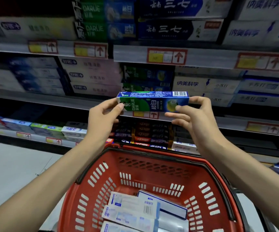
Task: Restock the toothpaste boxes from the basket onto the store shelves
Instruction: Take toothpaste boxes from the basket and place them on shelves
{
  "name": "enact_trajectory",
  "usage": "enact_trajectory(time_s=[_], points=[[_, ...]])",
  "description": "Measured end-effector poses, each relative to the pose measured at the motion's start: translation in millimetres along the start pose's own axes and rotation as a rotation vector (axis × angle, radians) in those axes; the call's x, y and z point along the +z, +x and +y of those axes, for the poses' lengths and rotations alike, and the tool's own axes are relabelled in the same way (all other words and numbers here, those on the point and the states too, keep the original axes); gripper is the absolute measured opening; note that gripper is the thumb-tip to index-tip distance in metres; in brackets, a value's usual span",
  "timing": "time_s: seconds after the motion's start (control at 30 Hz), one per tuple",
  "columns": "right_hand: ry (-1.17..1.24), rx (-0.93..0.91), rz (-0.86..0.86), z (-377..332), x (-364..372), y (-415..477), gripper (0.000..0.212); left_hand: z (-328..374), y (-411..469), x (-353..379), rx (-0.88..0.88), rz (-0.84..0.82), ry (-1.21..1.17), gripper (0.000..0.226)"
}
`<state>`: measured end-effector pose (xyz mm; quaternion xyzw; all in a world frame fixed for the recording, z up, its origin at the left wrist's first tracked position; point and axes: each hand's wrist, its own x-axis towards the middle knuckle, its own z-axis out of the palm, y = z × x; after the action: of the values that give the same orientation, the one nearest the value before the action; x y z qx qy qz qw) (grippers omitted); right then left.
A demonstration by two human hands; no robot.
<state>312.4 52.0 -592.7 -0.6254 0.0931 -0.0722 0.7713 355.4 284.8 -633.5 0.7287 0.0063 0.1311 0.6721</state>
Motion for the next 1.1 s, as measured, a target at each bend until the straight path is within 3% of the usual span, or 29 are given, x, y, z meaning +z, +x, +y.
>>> enact_trajectory(time_s=[0.2, 0.43, 0.63, 0.87, 1.1], points=[[-0.253, -0.247, 0.121, 8, 18, 36, 0.025, 7, 52, 13, 0.083, 0.125, -0.029, 0.019], [-0.452, -0.379, 0.311, 20, 32, 94, 0.018, 0, 114, 24, 0.118, 0.191, 0.065, 0.010], [-0.527, -0.302, 0.409, 26, 40, 120, 0.023, -14, 139, 29, 0.061, 0.227, 0.176, 0.006], [-0.567, -0.238, 0.385, 38, 37, 119, 0.015, -21, 133, 22, 0.043, 0.194, 0.230, 0.020], [-0.528, -0.200, 0.333, 22, 28, 78, 0.051, -7, 100, 1, -0.041, 0.160, 0.189, 0.019]])
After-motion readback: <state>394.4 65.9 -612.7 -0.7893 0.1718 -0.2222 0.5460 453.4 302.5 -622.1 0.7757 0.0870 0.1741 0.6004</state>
